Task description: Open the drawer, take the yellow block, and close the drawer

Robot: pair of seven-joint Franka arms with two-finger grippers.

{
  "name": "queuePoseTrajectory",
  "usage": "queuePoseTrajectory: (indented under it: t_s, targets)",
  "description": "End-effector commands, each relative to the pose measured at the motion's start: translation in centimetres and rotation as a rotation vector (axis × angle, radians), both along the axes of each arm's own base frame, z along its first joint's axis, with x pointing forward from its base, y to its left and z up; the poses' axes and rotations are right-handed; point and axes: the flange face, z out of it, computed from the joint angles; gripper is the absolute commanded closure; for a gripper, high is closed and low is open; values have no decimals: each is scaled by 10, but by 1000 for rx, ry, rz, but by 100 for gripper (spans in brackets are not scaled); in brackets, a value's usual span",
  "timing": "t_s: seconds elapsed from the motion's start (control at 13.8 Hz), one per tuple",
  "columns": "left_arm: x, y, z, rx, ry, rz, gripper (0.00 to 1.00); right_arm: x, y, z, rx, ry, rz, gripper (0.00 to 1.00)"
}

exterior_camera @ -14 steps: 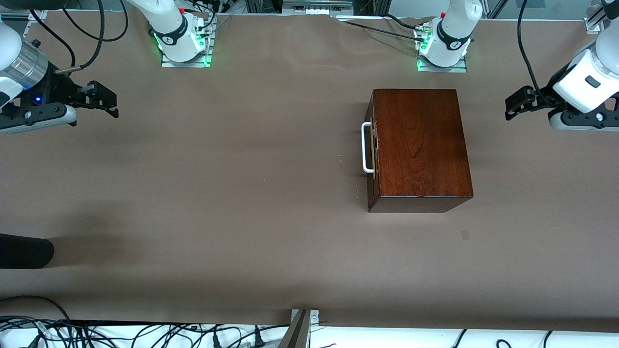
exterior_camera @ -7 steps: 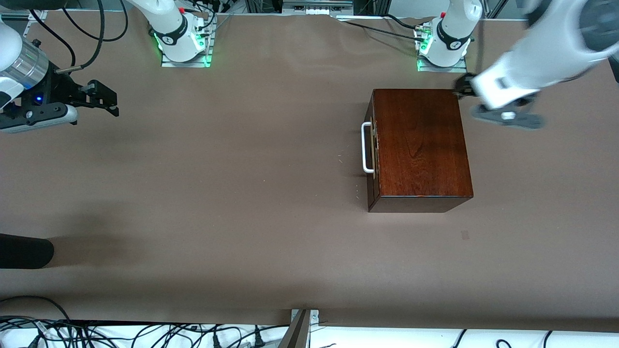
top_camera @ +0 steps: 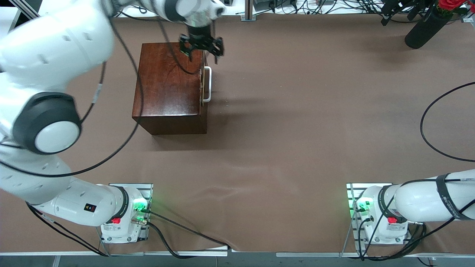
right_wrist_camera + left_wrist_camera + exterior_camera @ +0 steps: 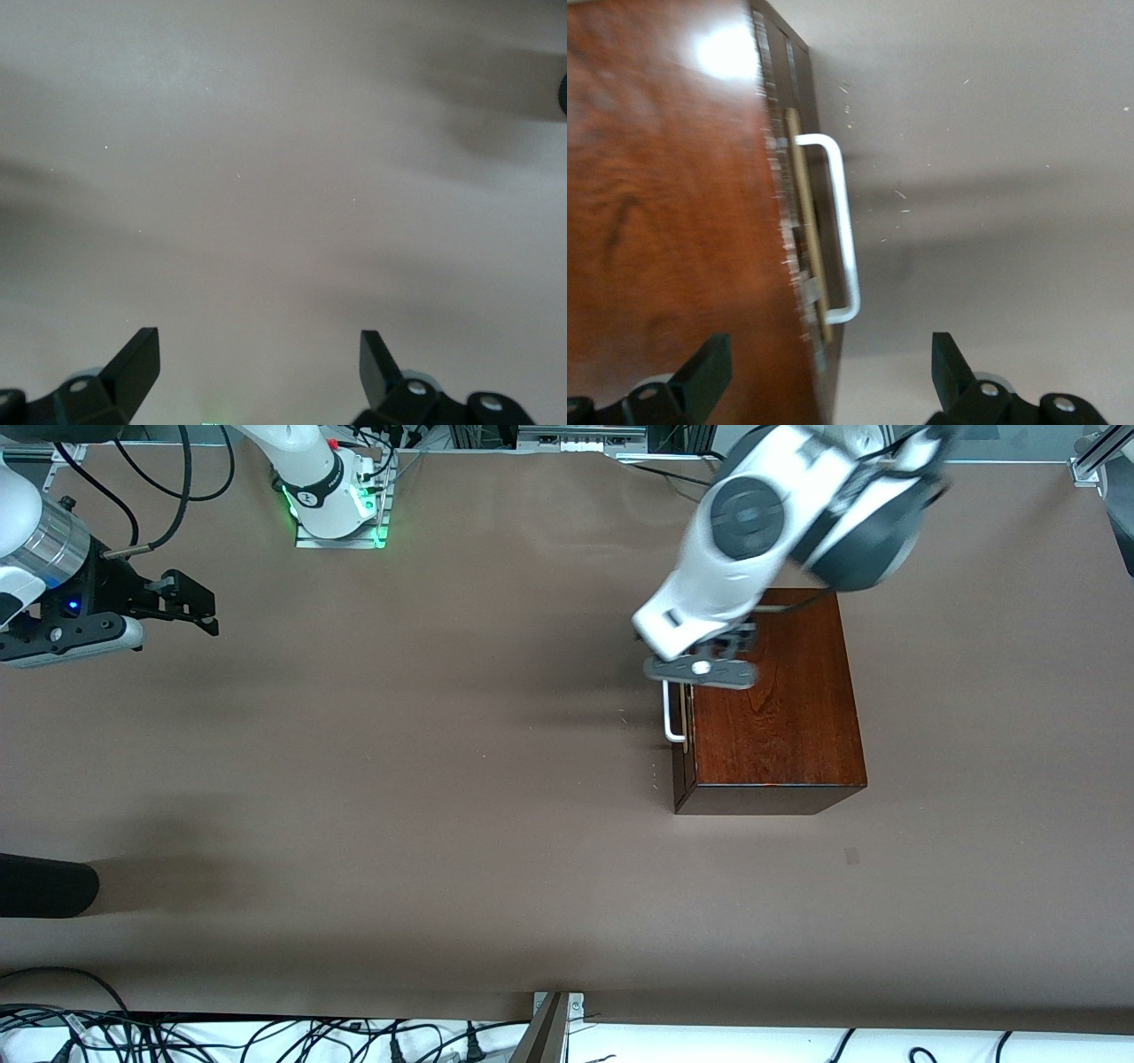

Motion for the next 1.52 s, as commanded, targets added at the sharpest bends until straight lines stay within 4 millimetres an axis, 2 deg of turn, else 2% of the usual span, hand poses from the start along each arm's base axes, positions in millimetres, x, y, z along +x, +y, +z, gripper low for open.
queuePoseTrajectory:
  t_s: [0.0, 0.14, 0.36, 0.58, 1.16, 1.45]
  targets:
    - [11, -21, -27, 86, -67, 34, 0, 0, -1, 6, -13, 3, -8, 0]
    - [4, -39, -58, 154, -85, 35, 0, 0, -1, 6, -13, 3, -8, 0]
    - [7, -45, -100, 232, -122, 15, 0, 1, -1, 7, -11, -1, -10, 0]
    - [7, -54, -127, 243, -149, 39, 0, 1, 0, 8, -9, -3, -8, 0]
    - [11, -55, -157, 262, -162, 51, 0, 0, -1, 8, -7, -1, -10, 0]
    - [5, -66, -155, 240, -172, 44, 0, 0, -1, 8, -7, -1, -10, 0]
